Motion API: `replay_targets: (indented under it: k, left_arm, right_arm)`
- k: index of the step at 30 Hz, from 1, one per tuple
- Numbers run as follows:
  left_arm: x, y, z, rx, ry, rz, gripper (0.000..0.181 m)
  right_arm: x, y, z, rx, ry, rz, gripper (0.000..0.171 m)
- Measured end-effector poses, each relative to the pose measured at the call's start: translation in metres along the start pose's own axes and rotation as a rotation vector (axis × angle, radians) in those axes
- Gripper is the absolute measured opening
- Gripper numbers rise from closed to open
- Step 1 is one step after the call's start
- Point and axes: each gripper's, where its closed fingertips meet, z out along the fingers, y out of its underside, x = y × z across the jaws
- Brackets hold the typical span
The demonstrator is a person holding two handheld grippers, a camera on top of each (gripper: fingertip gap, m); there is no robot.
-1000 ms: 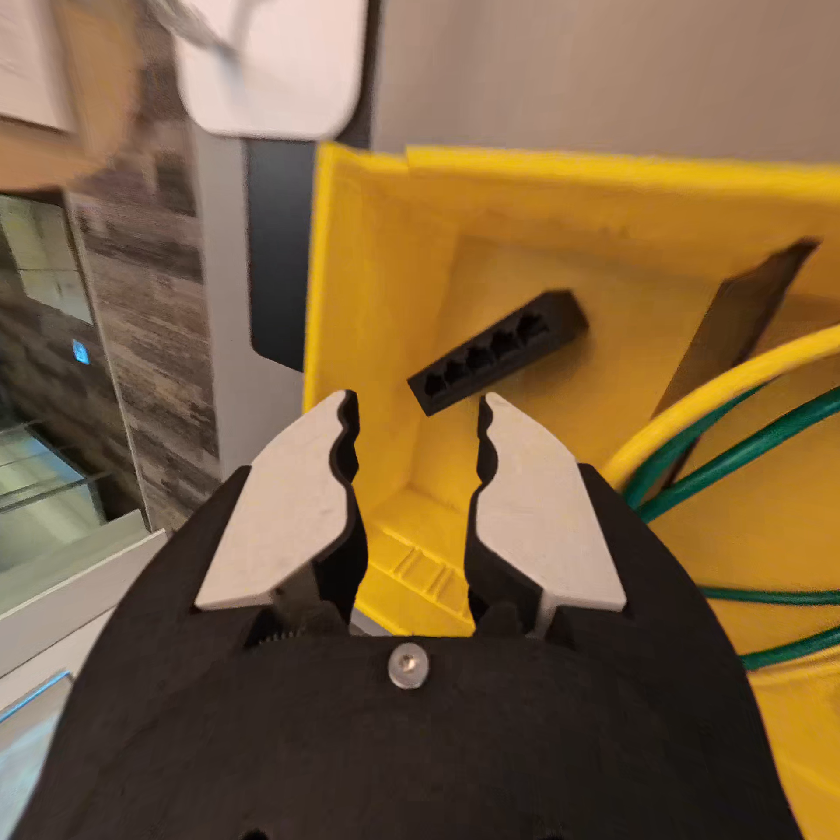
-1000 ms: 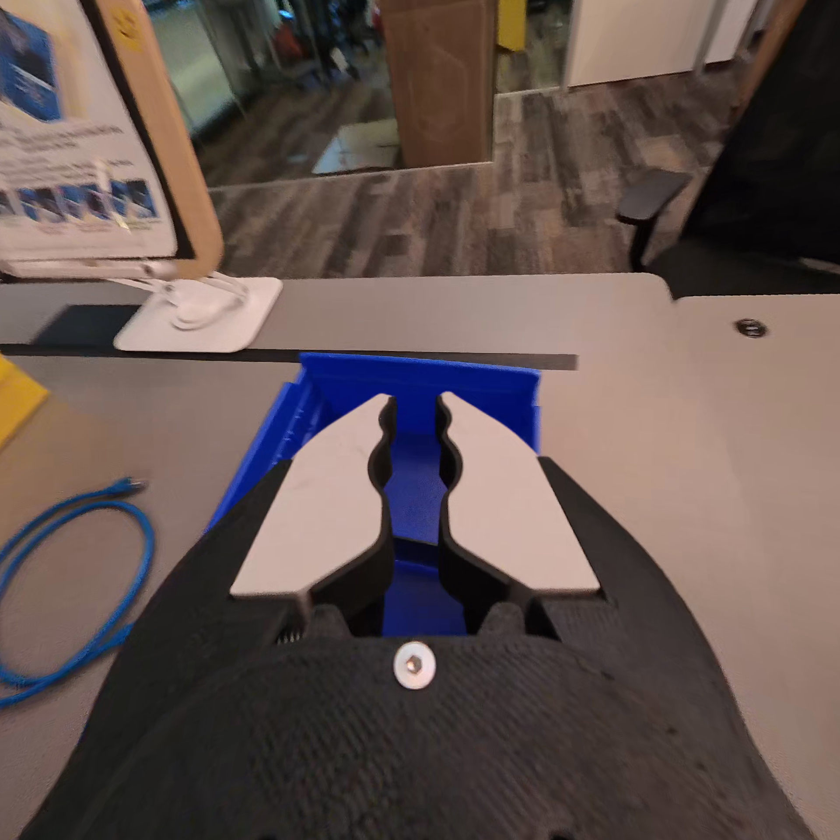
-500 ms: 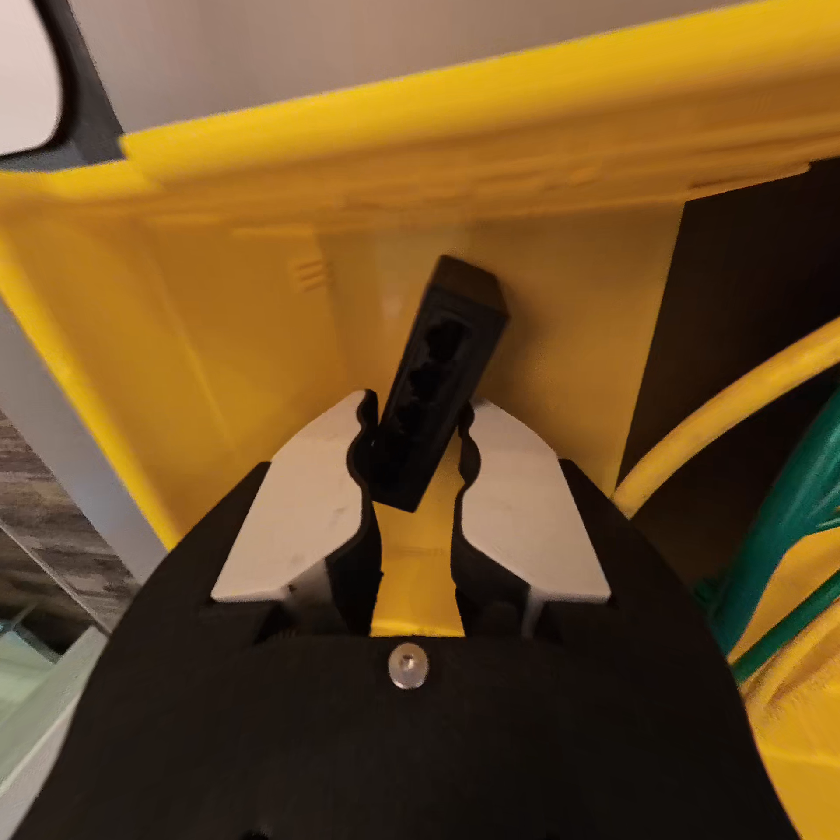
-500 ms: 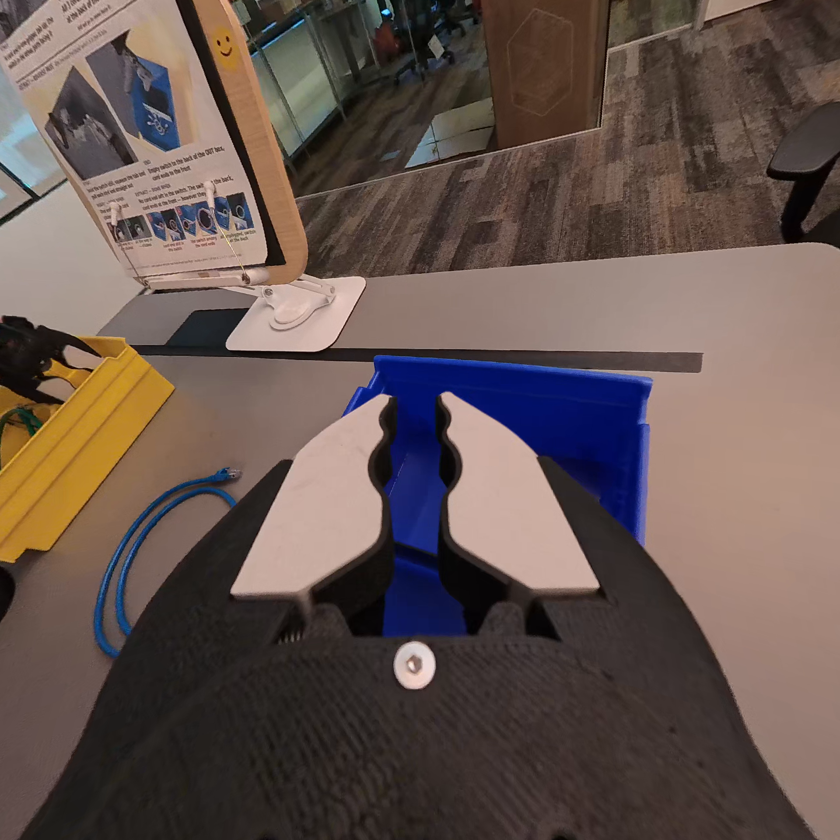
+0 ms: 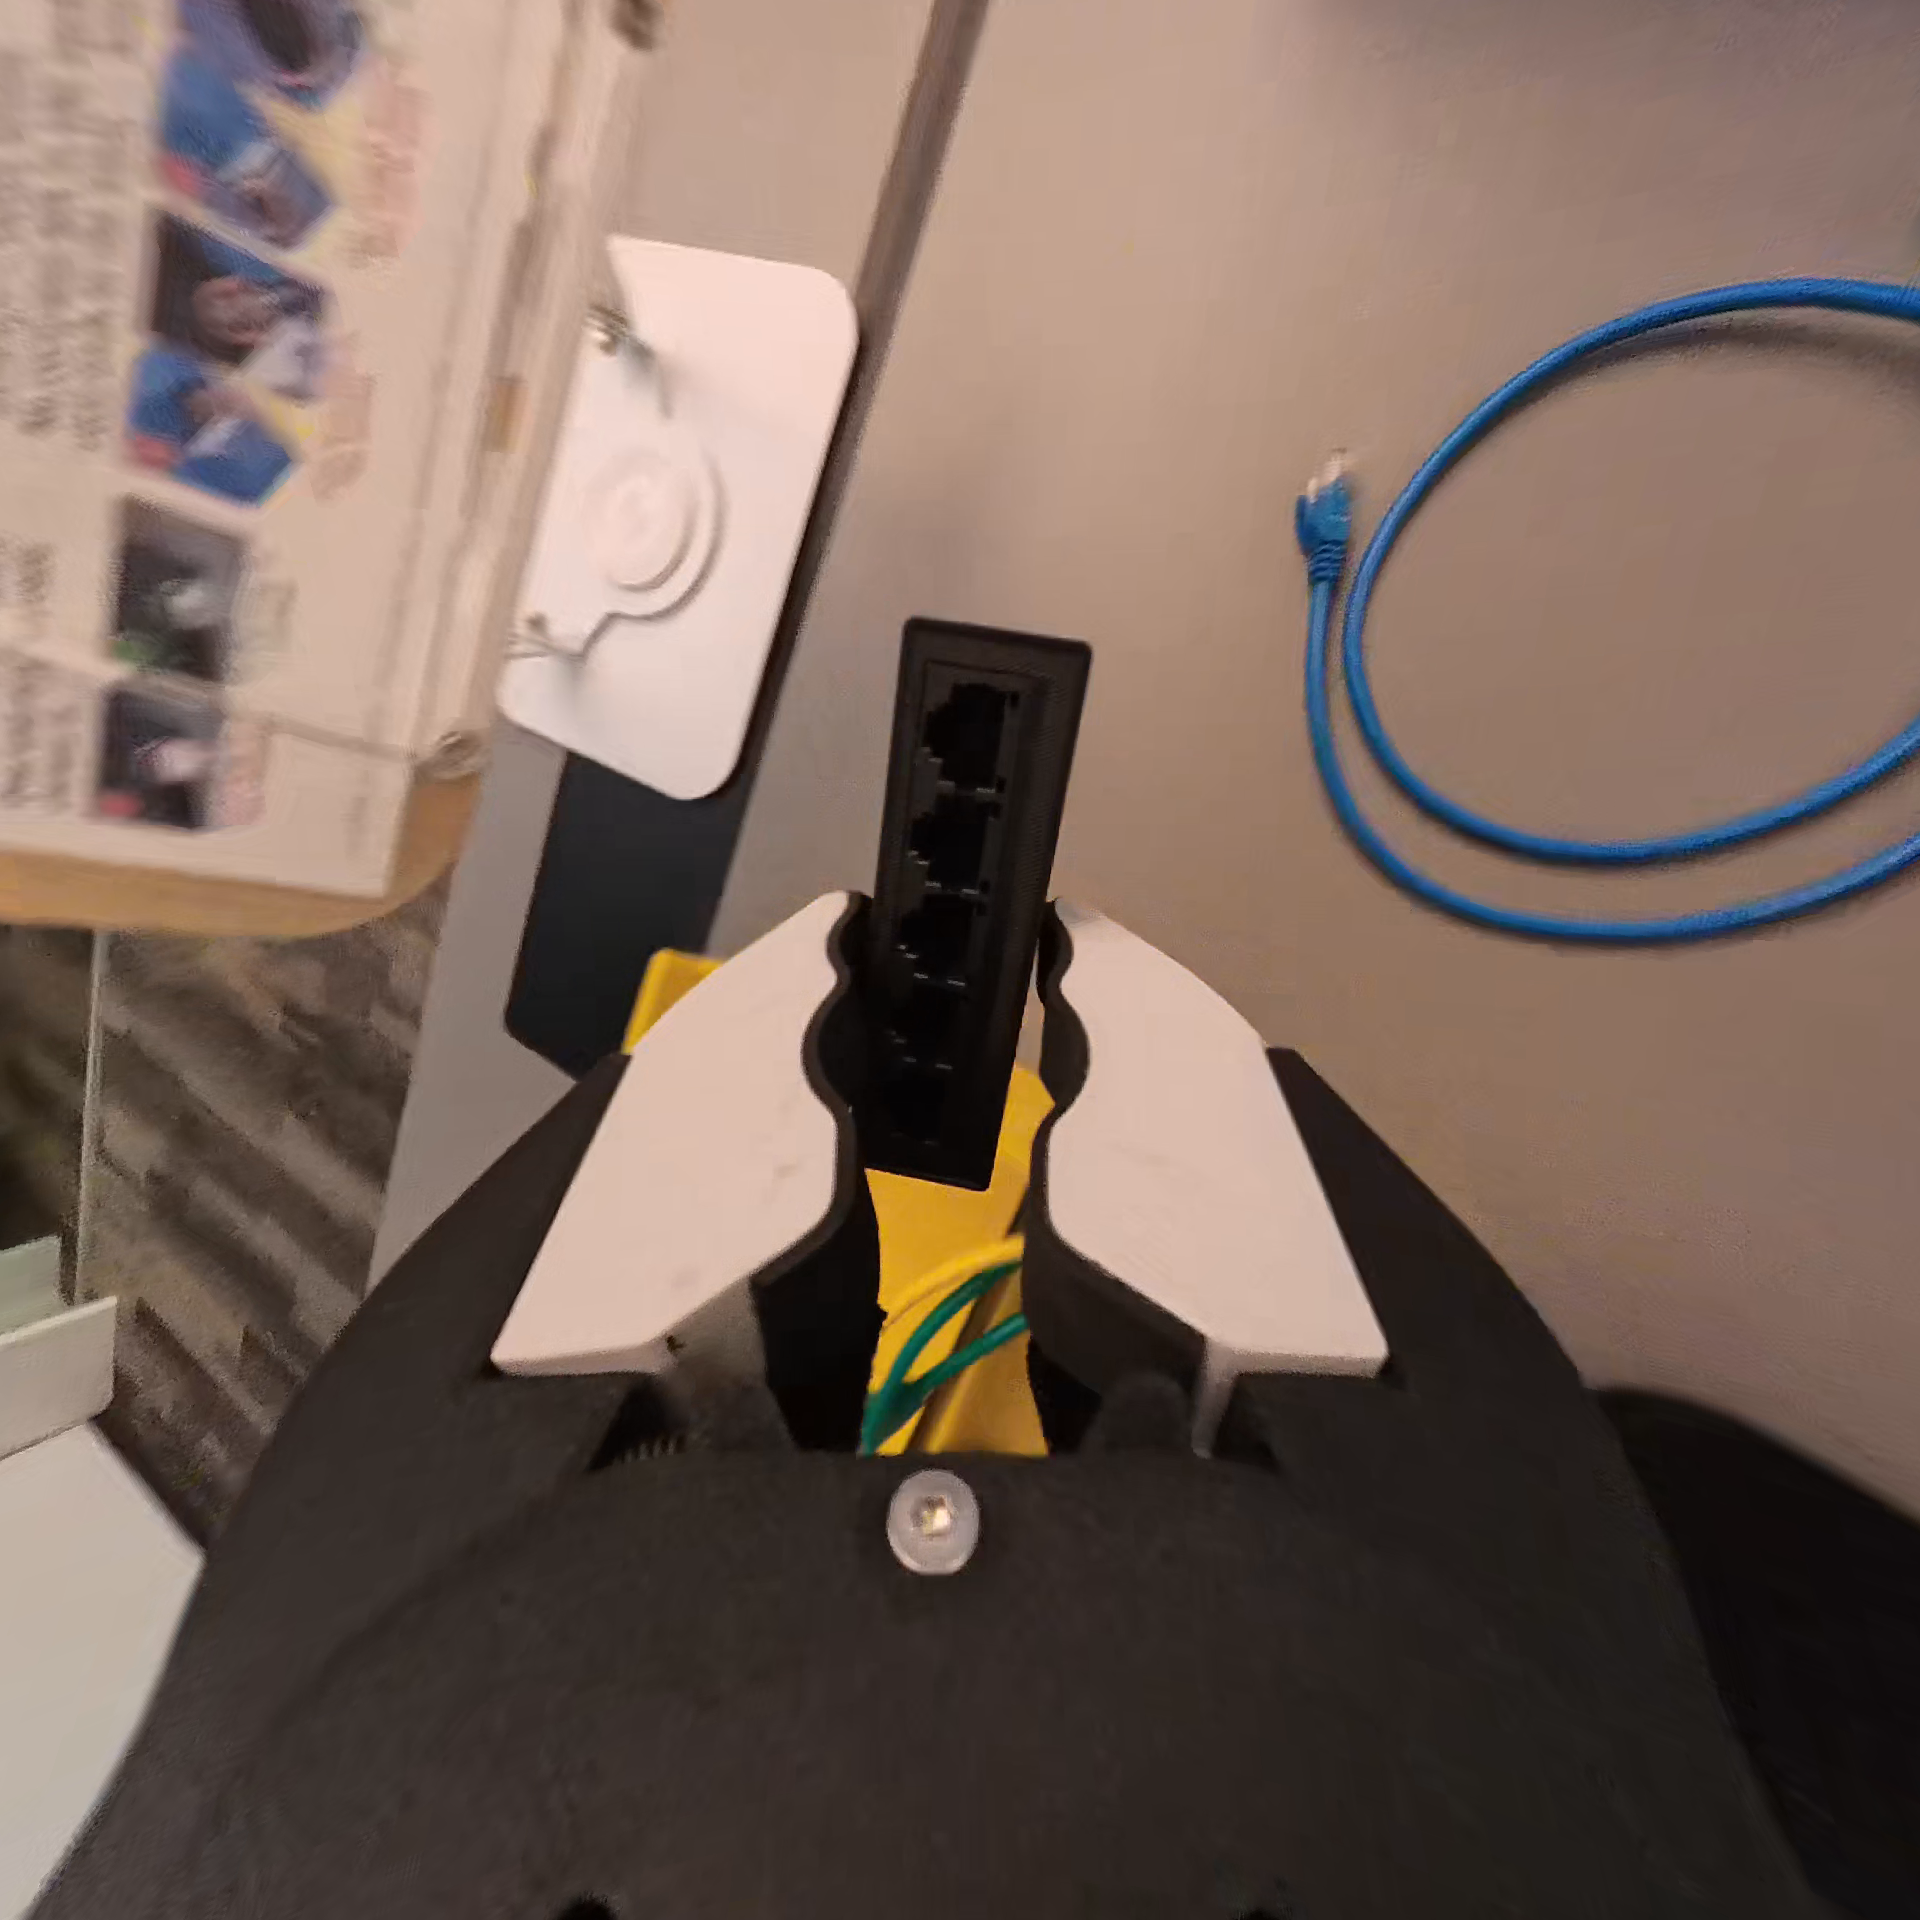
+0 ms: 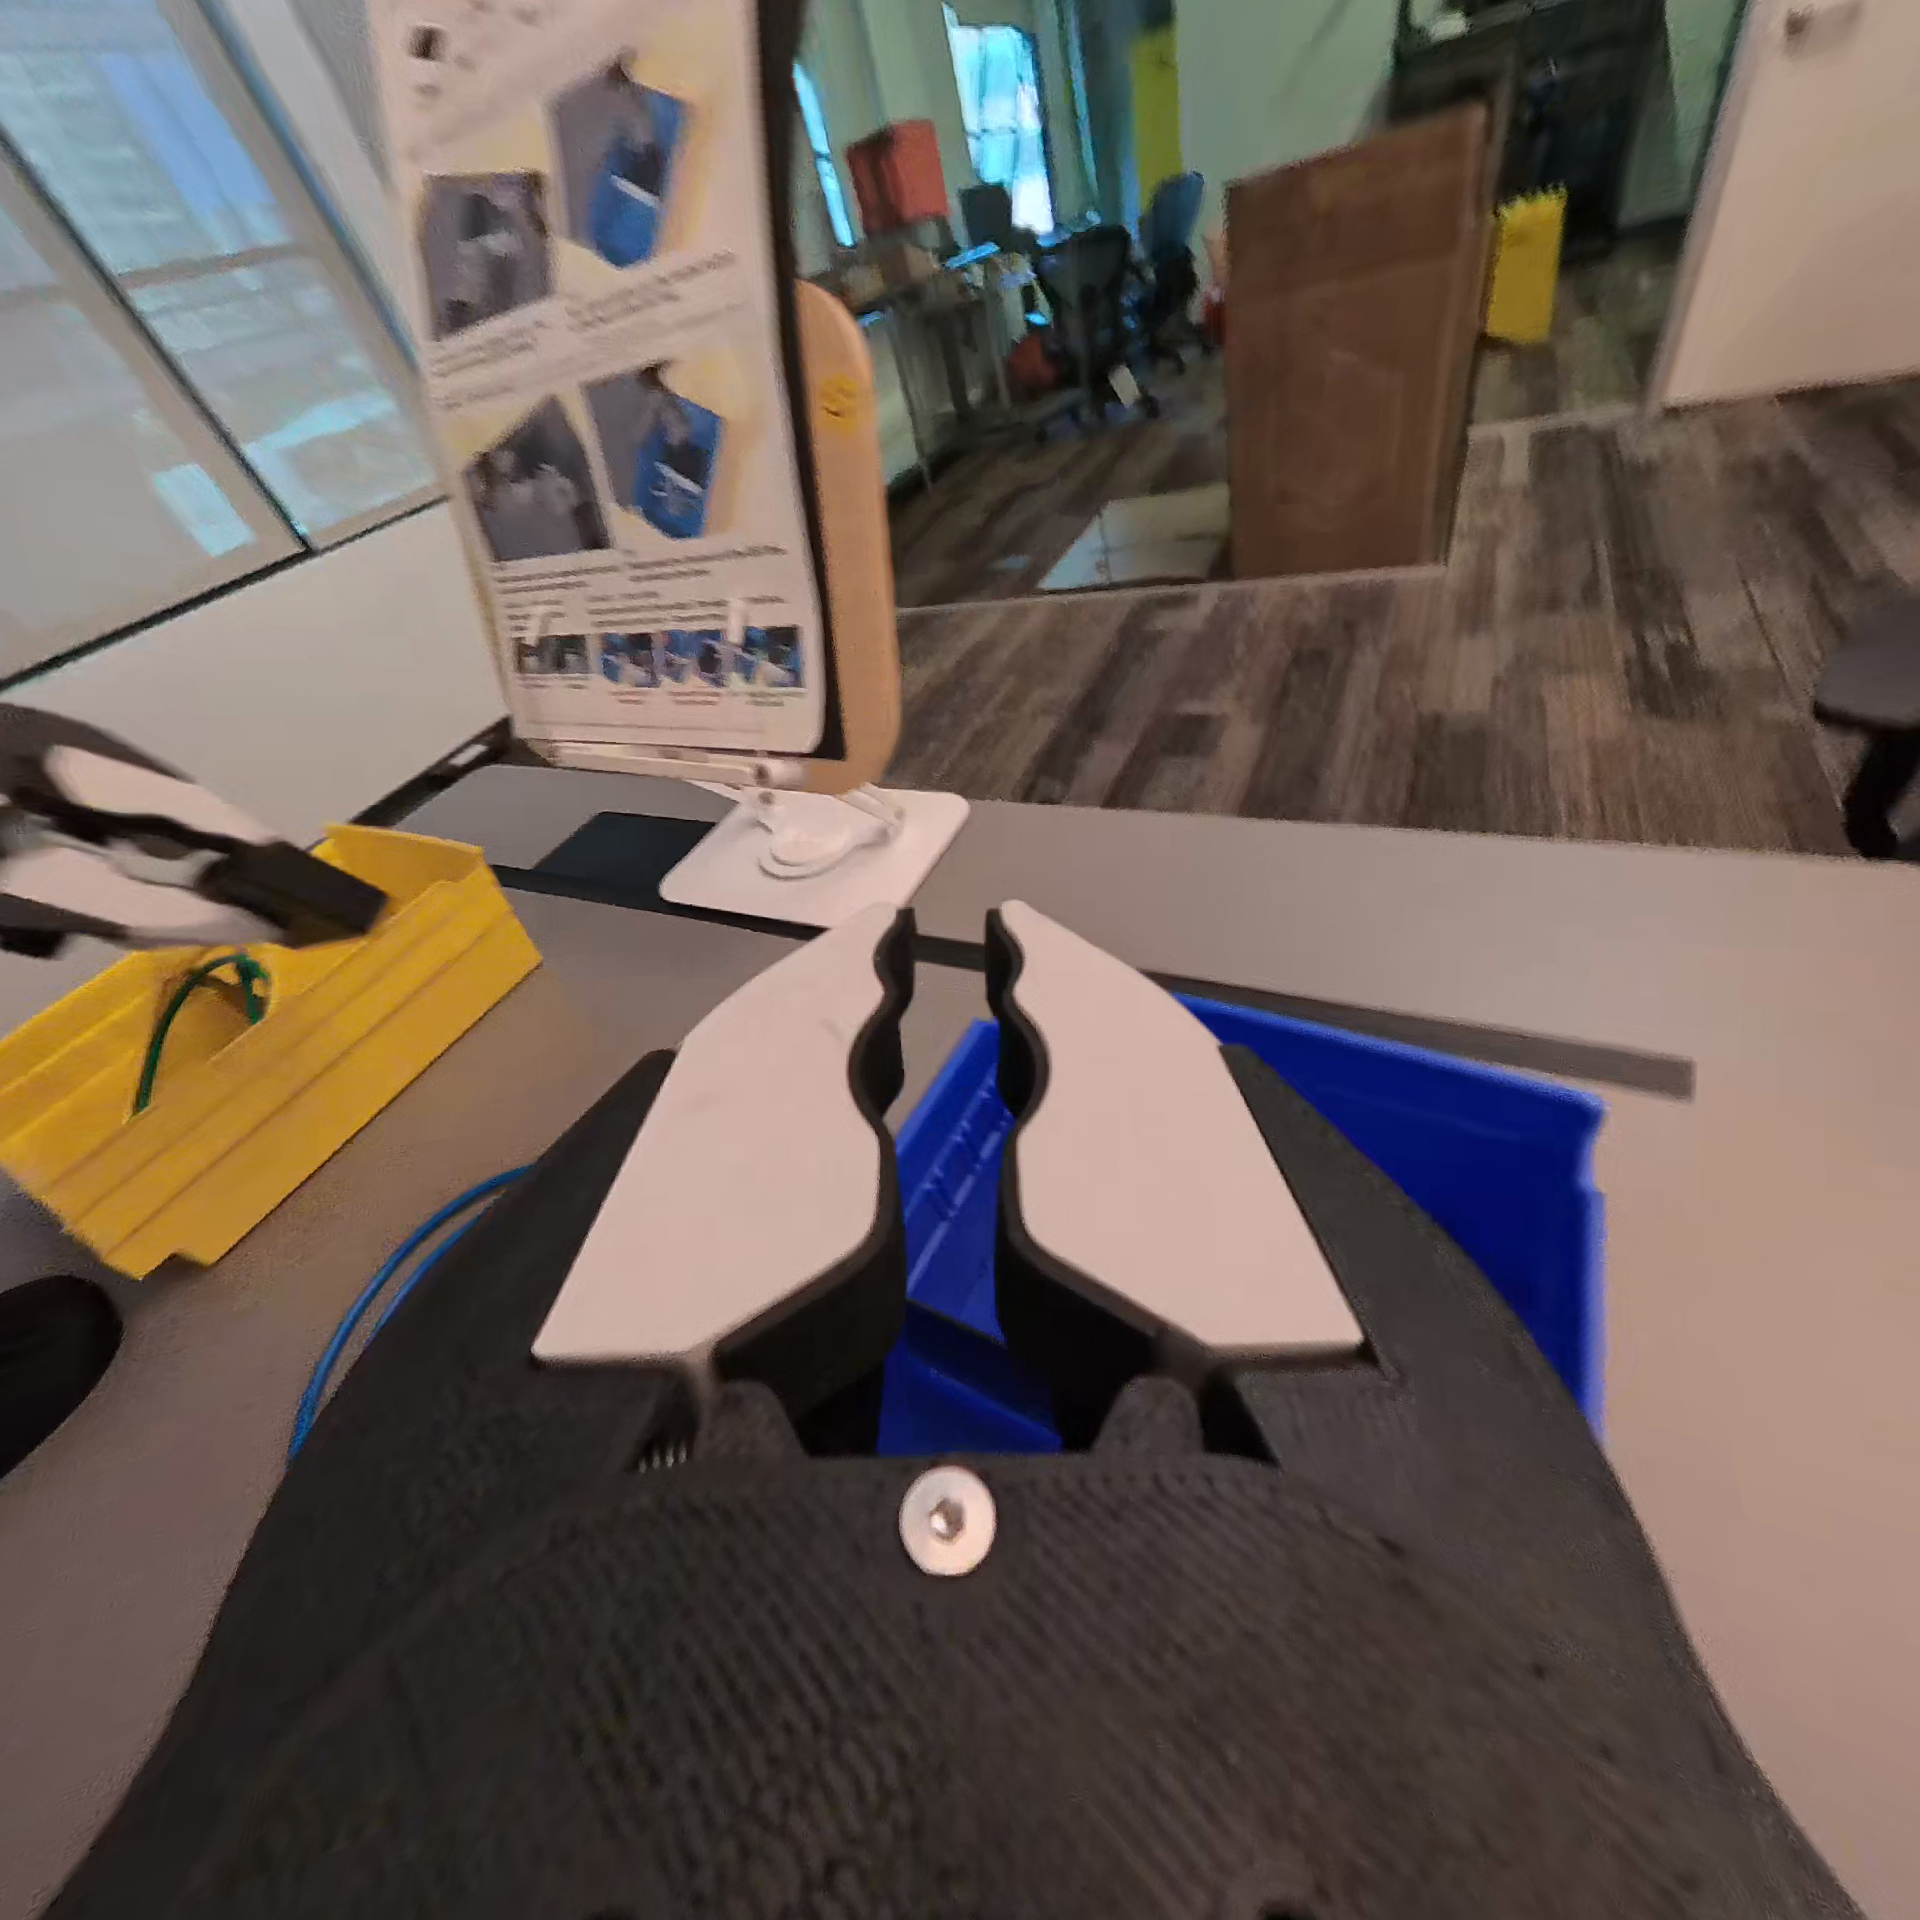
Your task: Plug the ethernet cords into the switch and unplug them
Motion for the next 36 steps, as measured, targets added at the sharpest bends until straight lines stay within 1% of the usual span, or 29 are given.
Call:
replay_targets:
  k: [3, 5, 7, 10, 12, 15, 17, 18, 19, 20, 22, 23, 24, 25, 26, 27, 29, 31, 34, 35, 36]
  left_arm:
    - [0.025, -0.004, 0.055, -0.176, -0.058, 0.019, 0.029]
    - [0.041, 0.001, 0.086, -0.257, -0.009, 0.015, 0.029]
    - [0.045, 0.011, 0.108, -0.322, -0.003, -0.001, 0.029]
    - [0.054, 0.025, 0.128, -0.378, 0.054, -0.053, 0.029]
    - [0.066, 0.03, 0.132, -0.393, 0.137, -0.091, 0.028]
    - [0.069, 0.031, 0.132, -0.388, 0.167, -0.119, 0.028]
    - [0.063, 0.034, 0.129, -0.409, 0.122, -0.132, 0.032]
    - [0.056, 0.036, 0.126, -0.421, 0.067, -0.149, 0.039]
    - [0.052, 0.033, 0.12, -0.411, 0.036, -0.18, 0.041]
    - [0.051, 0.026, 0.114, -0.372, 0.03, -0.22, 0.044]
    - [0.053, 0.004, 0.099, -0.264, 0.026, -0.28, 0.062]
    - [0.055, -0.008, 0.091, -0.201, 0.018, -0.293, 0.066]
    - [0.063, -0.022, 0.085, -0.132, 0.031, -0.29, 0.062]
    - [0.078, -0.034, 0.083, -0.073, 0.071, -0.269, 0.05]
    - [0.093, -0.041, 0.084, -0.046, 0.098, -0.23, 0.032]
    - [0.097, -0.042, 0.091, -0.058, 0.063, -0.186, 0.019]
    - [0.091, -0.032, 0.108, -0.13, -0.073, -0.105, 0.019]
    - [0.102, -0.028, 0.123, -0.152, -0.006, -0.105, 0.013]
    - [0.116, -0.02, 0.135, -0.182, 0.14, -0.192, 0.029]
    - [0.118, -0.016, 0.138, -0.204, 0.164, -0.207, 0.029]
    - [0.116, -0.011, 0.142, -0.224, 0.153, -0.21, 0.029]
  right_arm:
    - [-0.029, -0.004, -0.001, -0.018, -0.051, -0.073, 0.016]
    - [-0.037, -0.004, -0.003, -0.033, -0.056, -0.109, 0.017]
    - [-0.04, -0.003, -0.006, -0.039, -0.075, -0.11, 0.017]
    - [-0.037, -0.004, -0.011, -0.03, -0.111, -0.068, 0.017]
    - [-0.031, -0.005, -0.016, -0.015, -0.121, -0.041, 0.017]
    - [-0.022, -0.005, -0.021, 0.0, -0.129, -0.009, 0.017]
    - [-0.016, -0.007, -0.025, 0.017, -0.132, 0.012, 0.017]
    - [-0.014, -0.008, -0.027, 0.027, -0.135, 0.025, 0.017]
    - [-0.014, -0.009, -0.029, 0.033, -0.142, 0.038, 0.017]
    - [-0.013, -0.009, -0.031, 0.037, -0.149, 0.047, 0.017]
    - [-0.01, -0.01, -0.034, 0.046, -0.146, 0.052, 0.018]
    - [-0.009, -0.012, -0.036, 0.055, -0.139, 0.052, 0.018]
    - [-0.009, -0.013, -0.037, 0.062, -0.138, 0.053, 0.018]
    - [-0.01, -0.014, -0.038, 0.068, -0.143, 0.053, 0.018]
    - [-0.011, -0.015, -0.038, 0.073, -0.148, 0.053, 0.018]
    - [-0.013, -0.016, -0.038, 0.074, -0.153, 0.051, 0.018]
    - [-0.017, -0.016, -0.037, 0.067, -0.156, 0.038, 0.018]
    - [-0.021, -0.016, -0.036, 0.059, -0.153, 0.022, 0.018]
    - [-0.023, -0.015, -0.033, 0.048, -0.152, 0.011, 0.019]
    - [-0.023, -0.014, -0.032, 0.043, -0.149, 0.013, 0.019]
    - [-0.023, -0.013, -0.03, 0.035, -0.146, 0.014, 0.019]
